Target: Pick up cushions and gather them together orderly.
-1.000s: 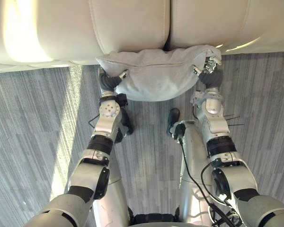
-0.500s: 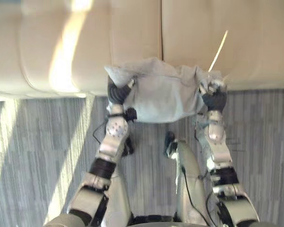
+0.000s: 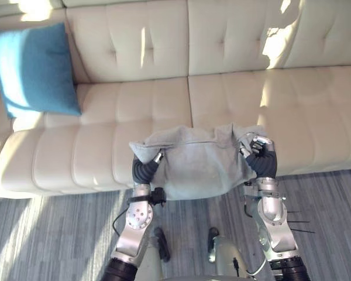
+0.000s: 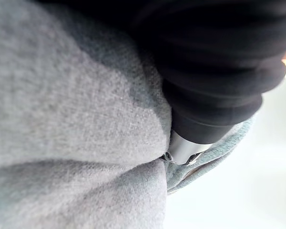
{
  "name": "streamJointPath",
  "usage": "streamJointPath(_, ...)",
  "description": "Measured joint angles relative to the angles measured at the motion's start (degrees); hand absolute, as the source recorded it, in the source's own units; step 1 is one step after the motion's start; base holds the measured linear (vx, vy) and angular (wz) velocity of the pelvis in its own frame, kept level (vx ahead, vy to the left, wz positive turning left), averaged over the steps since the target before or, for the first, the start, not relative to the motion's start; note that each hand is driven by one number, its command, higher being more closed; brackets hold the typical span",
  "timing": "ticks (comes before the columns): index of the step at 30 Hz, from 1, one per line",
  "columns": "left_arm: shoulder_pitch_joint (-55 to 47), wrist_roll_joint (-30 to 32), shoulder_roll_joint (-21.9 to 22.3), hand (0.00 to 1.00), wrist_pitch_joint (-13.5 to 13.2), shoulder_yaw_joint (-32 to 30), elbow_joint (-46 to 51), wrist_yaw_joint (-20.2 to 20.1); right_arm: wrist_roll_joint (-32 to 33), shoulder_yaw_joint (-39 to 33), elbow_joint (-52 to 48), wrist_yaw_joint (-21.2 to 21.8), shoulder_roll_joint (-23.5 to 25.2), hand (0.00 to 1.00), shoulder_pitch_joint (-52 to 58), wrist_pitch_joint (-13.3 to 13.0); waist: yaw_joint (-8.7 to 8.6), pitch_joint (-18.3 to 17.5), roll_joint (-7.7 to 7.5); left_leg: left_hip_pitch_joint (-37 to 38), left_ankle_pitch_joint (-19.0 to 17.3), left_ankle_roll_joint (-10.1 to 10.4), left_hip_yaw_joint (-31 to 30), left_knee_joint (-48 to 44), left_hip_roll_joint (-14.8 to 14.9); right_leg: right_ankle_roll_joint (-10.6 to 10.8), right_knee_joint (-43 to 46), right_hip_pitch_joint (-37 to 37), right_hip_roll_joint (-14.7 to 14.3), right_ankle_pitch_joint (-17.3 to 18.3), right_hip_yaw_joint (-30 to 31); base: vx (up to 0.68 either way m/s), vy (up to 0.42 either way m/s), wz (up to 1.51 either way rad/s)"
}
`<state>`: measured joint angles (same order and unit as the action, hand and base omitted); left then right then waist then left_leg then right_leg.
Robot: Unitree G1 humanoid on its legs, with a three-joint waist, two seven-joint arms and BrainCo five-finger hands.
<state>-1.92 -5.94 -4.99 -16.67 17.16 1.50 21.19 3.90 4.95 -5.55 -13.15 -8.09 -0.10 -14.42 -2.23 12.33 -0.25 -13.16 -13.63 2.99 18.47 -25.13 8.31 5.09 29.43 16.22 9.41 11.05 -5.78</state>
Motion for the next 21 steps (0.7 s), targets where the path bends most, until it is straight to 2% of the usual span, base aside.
streamJointPath(2, -0.7, 0.0, -0.4, 1.00, 0.2, 0.3, 0.0, -0.4, -0.1, 0.1, 1.4, 0.0, -0.4, 1.00, 0.0, 0.0, -0.39, 0.1, -0.25, 4.5, -1.6, 0.1, 0.3, 1.2, -0.8, 0.7, 8.0, 0.5, 1.2, -0.7, 1.4, 0.10, 0.058, -0.12)
streamJointPath(3, -1.3, 0.1, -0.5, 1.00, 0.2, 0.4, 0.0, -1.2, -0.3, 0.1, 2.6, 0.1, -0.8, 1.00, 0.0, -0.1, -0.23, 0.1, -0.23, 7.2, -2.7, 0.1, 0.6, 1.2, -1.3, 0.6, 13.5, 1.4, 1.7, -2.6, 2.3, 0.11, 0.046, -0.10)
streamJointPath(5, -1.5, 0.2, -0.7, 1.00, 0.3, 0.7, 0.4, -1.3, -0.9, 0.2, 3.4, 0.3, -1.4, 1.00, 0.0, -0.1, -0.32, 0.0, -0.19, 9.2, -3.9, -0.3, 0.3, 1.3, -1.5, 0.2, 19.1, 3.1, 2.2, -6.2, 3.1, 0.10, 0.057, -0.06)
streamJointPath(6, -1.5, 0.3, -0.8, 1.00, 0.6, 0.7, 1.1, -1.3, -1.7, 0.4, 4.2, 0.6, -1.8, 1.00, -0.3, -0.1, -0.35, 0.0, -0.25, 10.3, -4.6, -0.8, -0.2, 2.5, -2.0, -2.2, 23.6, 6.2, 2.8, -10.7, 3.0, 0.14, 0.061, 0.05)
streamJointPath(7, -1.5, 0.6, -0.9, 1.00, 0.6, 0.7, 1.2, -1.3, -1.8, 0.4, 4.6, 0.8, -2.2, 1.00, -0.3, -0.1, -0.49, -0.3, -0.43, 10.8, -4.7, -1.0, -0.5, 3.4, -2.3, -2.9, 24.9, 7.5, 2.9, -8.0, 3.0, 0.16, 0.050, 0.06)
streamJointPath(8, -1.4, 0.6, -0.9, 1.00, 0.6, 0.6, 1.4, -1.3, -1.8, 0.4, 4.9, 1.0, -2.3, 1.00, -0.3, -0.1, -0.63, -0.6, -0.91, 10.9, -5.1, -1.4, -0.6, 4.0, -2.8, -2.6, 22.4, 8.8, 2.6, -2.6, 2.7, 0.20, 0.008, 0.12)
streamJointPath(9, -1.4, 0.6, -0.9, 1.00, 0.6, 0.6, 1.4, -1.3, -1.8, 0.4, 5.6, 1.1, -2.3, 1.00, -0.6, -0.1, -0.54, -0.8, -0.89, 11.1, -5.3, -1.4, -0.9, 4.8, -3.2, -2.0, 16.2, 10.0, 2.0, -0.5, 2.6, 0.18, -0.019, 0.11)
streamJointPath(10, -1.4, 0.6, -0.9, 1.00, 0.6, 0.7, 1.3, -1.3, -1.8, 0.4, 6.0, 1.2, -2.5, 1.00, -0.7, -0.1, -0.68, -0.7, -0.70, 11.4, -5.4, -1.3, -1.2, 5.3, -3.3, -1.9, 12.1, 10.4, 0.9, -0.6, 2.8, 0.22, -0.055, 0.28)
streamJointPath(11, -1.4, 0.6, -0.9, 1.00, 0.7, 0.8, 1.1, -1.4, -1.8, 0.4, 6.6, 1.3, -3.2, 1.00, -0.6, 0.0, -1.05, -0.8, -0.43, 12.0, -5.4, -0.8, -1.6, 6.1, -3.5, -0.9, 4.0, 10.9, -1.3, -1.7, 3.7, 0.30, -0.099, 0.50)
streamJointPath(12, -1.5, 0.6, -0.9, 1.00, 1.0, 0.9, 1.1, -1.5, -1.8, 0.3, 6.6, 1.7, -3.8, 1.00, -0.1, 0.2, -1.57, -1.1, -0.82, 12.8, -6.1, 1.2, -2.7, 5.5, -4.2, -1.9, -2.6, 10.4, -2.3, -4.6, 4.7, 0.34, -0.134, 0.68)
streamJointPath(13, -1.5, 0.6, -0.7, 1.00, 1.1, 1.0, 0.9, -1.6, -1.7, 0.3, 6.4, 1.8, -4.0, 1.00, 0.5, 0.3, -2.01, -1.2, -0.84, 13.1, -7.1, 2.0, -4.0, 4.5, -4.3, -2.2, -3.4, 9.6, -2.7, -9.5, 5.9, 0.43, -0.187, 0.82)
streamJointPath(14, -1.8, 0.6, 0.7, 1.00, 1.5, 1.6, -0.4, -2.2, -1.7, 0.2, 6.4, 2.1, -4.8, 1.00, 1.7, 0.8, -2.70, -1.9, 2.12, 13.3, -7.3, 2.8, -6.2, 2.8, -2.7, -2.7, -1.5, 8.9, -3.0, -8.2, 3.7, 0.36, -0.137, 0.63)
streamJointPath(15, -2.0, 0.6, 0.7, 1.00, 1.7, 2.2, -0.6, -2.4, -1.7, -0.1, 6.4, 2.2, -5.0, 1.00, 2.2, 1.1, -2.80, -2.6, 3.08, 12.0, -6.6, 4.0, -6.6, 0.5, -1.6, -3.3, -1.7, 8.4, -3.2, -7.3, 2.9, 0.44, -0.152, 0.57)
streamJointPath(16, -1.2, 0.6, 0.9, 1.00, 1.7, 2.5, -1.2, -2.4, -1.7, -1.0, 6.4, 2.2, -5.2, 1.00, 2.2, 1.5, -2.92, -2.9, 3.60, 8.8, -4.4, 6.5, -6.9, -6.0, 0.4, -4.2, -2.2, 7.2, -3.3, -6.6, 1.1, 0.39, -0.143, 0.39)
streamJointPath(17, -0.2, 0.6, 1.4, 1.00, 1.7, 2.5, -2.3, -2.8, -1.6, -1.3, 6.3, 2.2, -5.1, 1.00, 2.3, 1.7, -2.77, -2.9, 3.61, 5.8, -1.0, 5.8, -5.7, -12.3, 2.0, -4.5, -3.8, 5.2, -3.4, -6.4, 0.3, 0.43, -0.191, 0.41)
streamJointPath(18, 0.5, 0.4, 1.9, 1.00, 1.7, 2.8, -3.7, -3.9, -1.2, -2.1, 5.9, 2.2, -5.3, 1.00, 2.9, 1.7, -2.28, -2.9, 3.60, 3.1, 1.1, 4.0, -2.2, -19.9, 5.3, -4.6, -7.6, 0.9, -3.9, -6.4, -0.5, 0.32, -0.149, 0.26)
streamJointPath(19, 0.6, 0.4, 1.8, 1.00, 1.7, 3.0, -4.0, -4.2, -1.0, -2.3, 5.5, 2.1, -5.2, 1.00, 3.2, 1.7, -2.05, -2.9, 3.57, 2.7, 0.9, 3.6, -1.2, -21.2, 6.1, -4.6, -8.9, -0.7, -4.0, -6.4, -0.7, 0.30, -0.089, 0.13)
streamJointPath(21, 0.6, 0.3, 1.8, 1.00, 1.7, 3.4, -4.4, -5.1, -0.9, -2.9, 1.6, 2.1, -5.2, 1.00, 4.5, 1.7, -1.66, -3.0, 3.54, 0.7, -0.5, 1.4, 0.9, -20.9, 6.9, -4.6, -12.0, -3.7, -3.3, -6.5, -1.2, 0.27, 0.002, 0.09)
